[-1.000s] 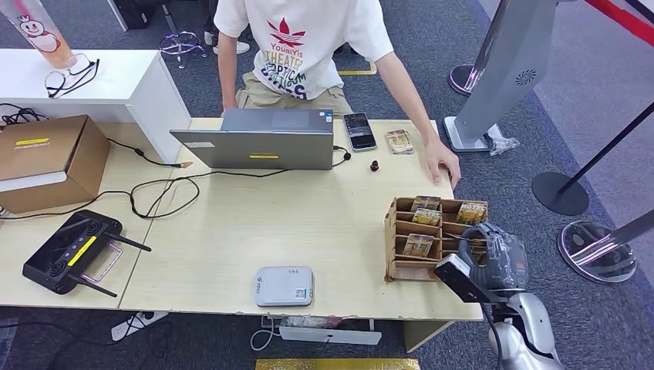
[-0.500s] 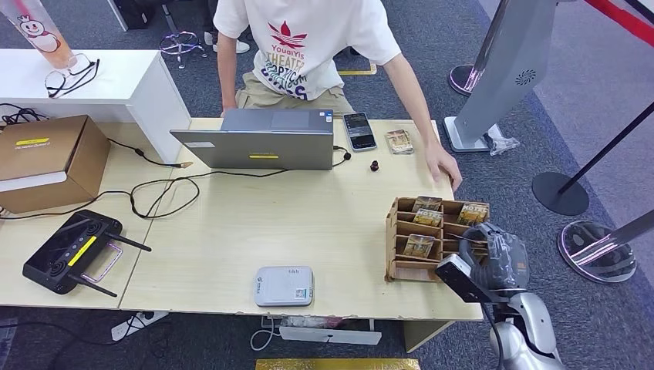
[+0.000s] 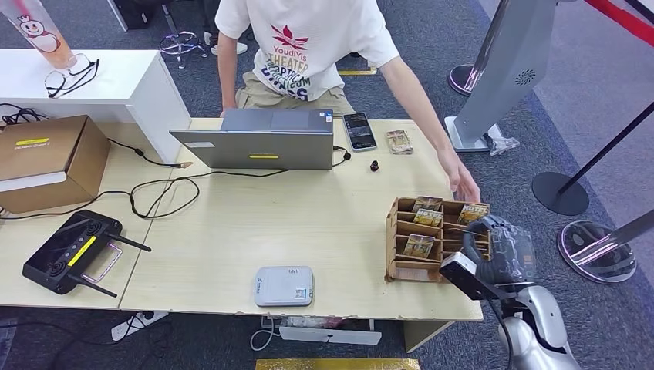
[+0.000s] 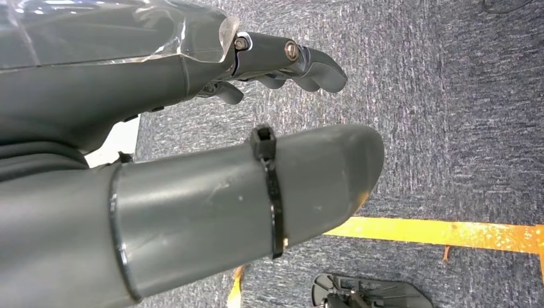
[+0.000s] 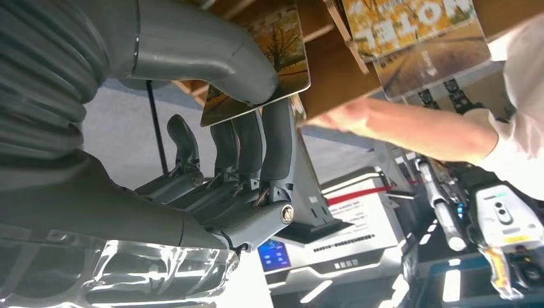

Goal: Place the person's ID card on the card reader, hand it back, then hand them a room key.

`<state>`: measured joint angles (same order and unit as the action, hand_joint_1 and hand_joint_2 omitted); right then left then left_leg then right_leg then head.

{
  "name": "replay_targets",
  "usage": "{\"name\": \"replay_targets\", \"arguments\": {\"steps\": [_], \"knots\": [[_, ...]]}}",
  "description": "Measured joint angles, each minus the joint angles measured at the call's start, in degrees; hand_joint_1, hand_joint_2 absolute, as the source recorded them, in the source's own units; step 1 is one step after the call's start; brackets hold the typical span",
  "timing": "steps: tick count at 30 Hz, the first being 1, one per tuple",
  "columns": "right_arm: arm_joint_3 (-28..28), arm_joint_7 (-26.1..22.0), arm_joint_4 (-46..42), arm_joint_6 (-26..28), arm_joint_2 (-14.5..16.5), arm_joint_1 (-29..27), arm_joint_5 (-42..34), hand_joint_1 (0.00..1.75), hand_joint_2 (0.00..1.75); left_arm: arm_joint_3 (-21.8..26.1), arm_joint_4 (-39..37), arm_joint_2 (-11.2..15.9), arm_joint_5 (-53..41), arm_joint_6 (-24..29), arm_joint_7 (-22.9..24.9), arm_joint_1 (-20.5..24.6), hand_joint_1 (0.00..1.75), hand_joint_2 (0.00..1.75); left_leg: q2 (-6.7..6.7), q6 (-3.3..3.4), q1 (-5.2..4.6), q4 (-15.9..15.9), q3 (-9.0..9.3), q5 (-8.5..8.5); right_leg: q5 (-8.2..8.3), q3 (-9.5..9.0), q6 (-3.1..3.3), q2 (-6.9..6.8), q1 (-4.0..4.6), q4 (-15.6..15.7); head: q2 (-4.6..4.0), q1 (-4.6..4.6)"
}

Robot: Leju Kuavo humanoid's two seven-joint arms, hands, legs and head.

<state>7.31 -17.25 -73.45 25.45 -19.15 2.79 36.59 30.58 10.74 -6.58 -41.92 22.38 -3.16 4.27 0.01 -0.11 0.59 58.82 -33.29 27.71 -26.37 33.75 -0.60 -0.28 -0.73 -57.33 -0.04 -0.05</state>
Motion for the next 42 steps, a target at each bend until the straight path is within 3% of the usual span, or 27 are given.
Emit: {"name": "replay_targets", "arguments": {"steps": [21, 30, 42], "knots": [[0.9, -0.3, -9.0, -3.1, -6.5, 2.2, -2.0, 1.40, 1.75, 0.1, 0.0, -0.2, 0.5, 0.0, -1.1, 0.3, 0.00, 0.00, 0.00, 0.00, -0.01, 0.0, 0.00, 0.00, 0.01, 0.00, 0.00, 0.01, 0.00, 0.0, 0.00, -0.01], [1.4, -1.1, -10.7, -4.9, -8.3, 7.6, -3.5, 1.44, 1.75, 0.1, 0.0, -0.6, 0.5, 0.0, -1.1, 0.9, 0.00, 0.00, 0.01, 0.00, -0.01, 0.0, 0.00, -0.01, 0.02, -0.01, 0.00, 0.02, 0.00, 0.0, 0.00, -0.01], [4.9, -2.2, -8.2, -5.5, -7.6, 19.1, -4.2, 1.50, 1.75, 0.1, 0.0, -0.9, -0.6, -0.6, -0.5, 1.8, 0.00, 0.00, 0.00, 0.00, 0.00, 0.0, 0.00, -0.04, 0.02, -0.03, 0.00, 0.00, 0.00, 0.0, 0.00, 0.00]]}}
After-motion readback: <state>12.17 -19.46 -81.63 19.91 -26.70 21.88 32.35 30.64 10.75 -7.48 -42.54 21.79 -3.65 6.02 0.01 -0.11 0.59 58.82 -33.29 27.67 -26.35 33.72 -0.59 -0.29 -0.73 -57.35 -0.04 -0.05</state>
